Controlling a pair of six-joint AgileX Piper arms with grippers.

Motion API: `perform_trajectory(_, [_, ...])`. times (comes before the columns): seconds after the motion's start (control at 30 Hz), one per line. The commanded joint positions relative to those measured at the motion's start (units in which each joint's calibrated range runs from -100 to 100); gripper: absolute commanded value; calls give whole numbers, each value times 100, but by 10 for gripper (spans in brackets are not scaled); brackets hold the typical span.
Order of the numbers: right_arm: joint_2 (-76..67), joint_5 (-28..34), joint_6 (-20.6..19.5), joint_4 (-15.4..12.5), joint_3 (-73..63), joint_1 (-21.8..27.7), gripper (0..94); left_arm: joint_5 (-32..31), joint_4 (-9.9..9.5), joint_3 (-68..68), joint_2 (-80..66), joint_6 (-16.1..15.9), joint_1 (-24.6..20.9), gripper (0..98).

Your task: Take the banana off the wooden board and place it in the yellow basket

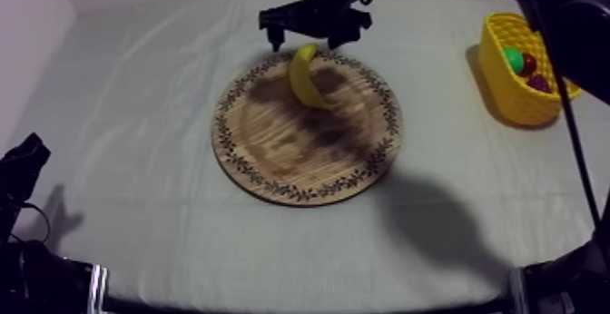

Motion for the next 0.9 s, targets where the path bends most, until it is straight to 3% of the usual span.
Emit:
perform_trajectory(0.0, [229, 34, 6, -12, -166, 13, 852, 0, 3, 0, 4, 0, -2, 1])
perform_trajectory(0.63, [1082, 253, 336, -211, -707, 72, 752, 0, 3, 0, 4, 0, -2, 1])
perform_trajectory(0.87, [1196, 314, 484, -273, -769, 97, 638, 0, 3, 0, 4, 0, -2, 1])
